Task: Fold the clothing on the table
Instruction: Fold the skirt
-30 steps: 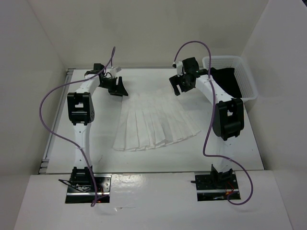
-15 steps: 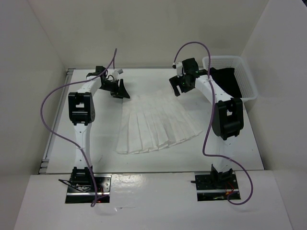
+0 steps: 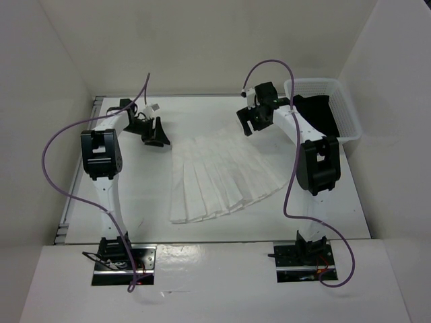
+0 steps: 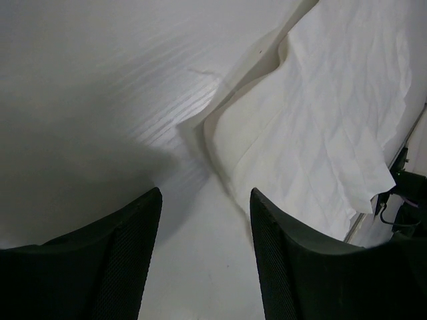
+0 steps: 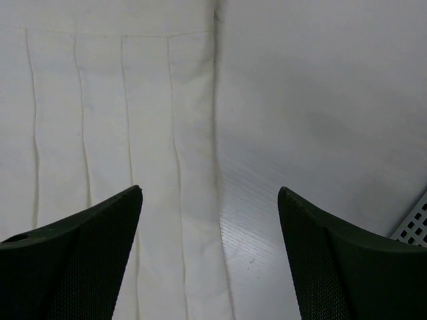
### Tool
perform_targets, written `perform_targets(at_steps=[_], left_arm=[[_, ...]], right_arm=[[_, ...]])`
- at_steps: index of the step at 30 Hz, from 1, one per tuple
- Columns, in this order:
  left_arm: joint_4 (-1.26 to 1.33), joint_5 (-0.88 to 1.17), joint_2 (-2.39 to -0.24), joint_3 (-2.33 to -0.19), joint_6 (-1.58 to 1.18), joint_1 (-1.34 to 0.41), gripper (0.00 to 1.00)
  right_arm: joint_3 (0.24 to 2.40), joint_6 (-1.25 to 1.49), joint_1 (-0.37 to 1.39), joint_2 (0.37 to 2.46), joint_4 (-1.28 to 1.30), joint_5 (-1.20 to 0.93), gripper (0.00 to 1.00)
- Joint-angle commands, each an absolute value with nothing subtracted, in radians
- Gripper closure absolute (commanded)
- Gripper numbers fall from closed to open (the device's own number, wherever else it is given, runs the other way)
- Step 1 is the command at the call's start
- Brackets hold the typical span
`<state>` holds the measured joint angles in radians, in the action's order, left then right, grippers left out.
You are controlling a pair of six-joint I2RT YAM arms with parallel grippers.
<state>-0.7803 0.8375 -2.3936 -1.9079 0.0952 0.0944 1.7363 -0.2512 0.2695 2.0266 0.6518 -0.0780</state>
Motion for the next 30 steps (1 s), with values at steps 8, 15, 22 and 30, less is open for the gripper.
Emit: perform_targets(at_steps=[8,15,22,30], left_arm=[[-0.689,0.768,-2.368,-1.747,0.014,0.121,0.35],[-0.624,0.824,-2.39,-1.718,-0.051,0.066,0.35],[-0.552,0.779,-2.39,-1.68,-0.116,0.034,0.35],[-0.541,0.723,-2.45,-1.781,-0.126,0.034,0.41]], right_arm=[[1.784,-0.247,0.268,2.04,0.649,-0.129,0.14],[1.784,-0.238,0.268,2.029,0.649,-0.118,0.14],[1.766,-0.238,0.268,2.011,0.649,-0.118,0.14],[1.766,-0.247,0.268,2.011,0.658,-0.118,0.14]])
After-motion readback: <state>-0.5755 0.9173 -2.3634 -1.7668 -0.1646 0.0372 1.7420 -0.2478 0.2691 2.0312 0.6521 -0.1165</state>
